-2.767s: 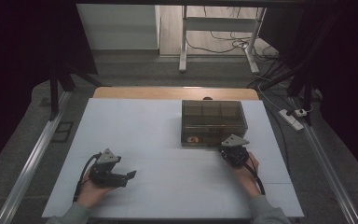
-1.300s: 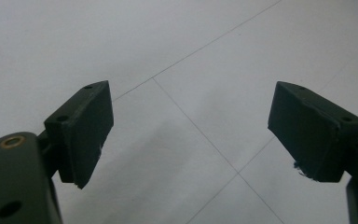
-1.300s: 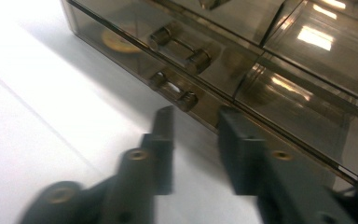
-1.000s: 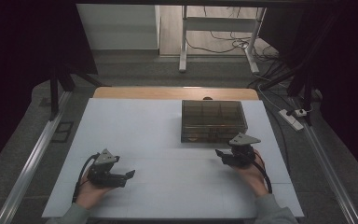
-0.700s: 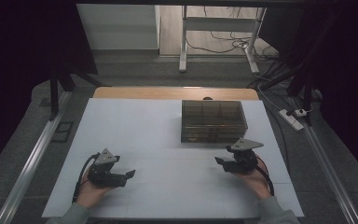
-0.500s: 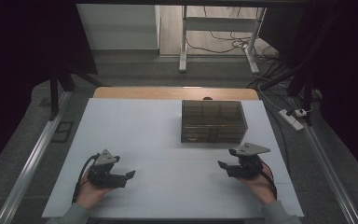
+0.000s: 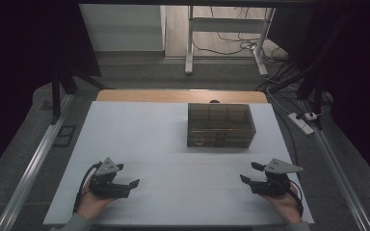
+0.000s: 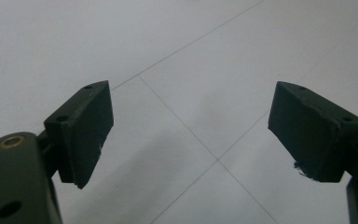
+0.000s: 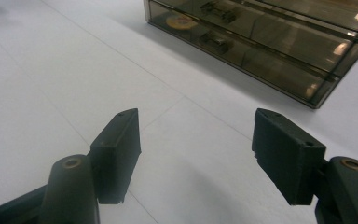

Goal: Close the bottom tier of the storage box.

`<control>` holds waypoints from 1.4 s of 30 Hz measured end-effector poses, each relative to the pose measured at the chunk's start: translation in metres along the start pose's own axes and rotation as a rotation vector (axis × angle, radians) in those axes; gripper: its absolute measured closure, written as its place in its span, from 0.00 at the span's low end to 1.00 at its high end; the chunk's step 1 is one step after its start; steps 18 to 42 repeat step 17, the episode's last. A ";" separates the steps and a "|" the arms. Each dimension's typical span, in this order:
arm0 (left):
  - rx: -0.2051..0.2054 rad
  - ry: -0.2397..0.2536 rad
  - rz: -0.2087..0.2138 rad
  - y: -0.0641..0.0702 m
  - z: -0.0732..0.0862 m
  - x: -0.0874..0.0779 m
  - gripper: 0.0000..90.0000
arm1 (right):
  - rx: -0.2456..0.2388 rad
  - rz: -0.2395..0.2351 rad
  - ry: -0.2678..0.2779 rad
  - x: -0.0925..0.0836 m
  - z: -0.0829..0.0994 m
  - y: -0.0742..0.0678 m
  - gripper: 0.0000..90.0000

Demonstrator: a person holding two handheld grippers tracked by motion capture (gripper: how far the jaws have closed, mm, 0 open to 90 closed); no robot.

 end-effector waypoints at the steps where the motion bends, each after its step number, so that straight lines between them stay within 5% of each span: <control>1: 0.000 0.001 -0.001 0.000 0.000 0.000 0.17 | 0.003 -0.005 0.003 -0.001 0.000 0.000 0.37; 42: -0.003 0.017 -0.011 -0.003 -0.001 -0.002 0.17 | -0.013 -0.016 0.009 0.001 0.000 -0.002 0.37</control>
Point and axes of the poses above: each handheld gripper's, and its own axes: x roughly forward along the jaws, z roughly out of its underside, y roughly to its right, the point moved 7 cm from there along x, roughly forward along the jaws, and after that the axes turned 1 degree about x, right-handed, at the moved point
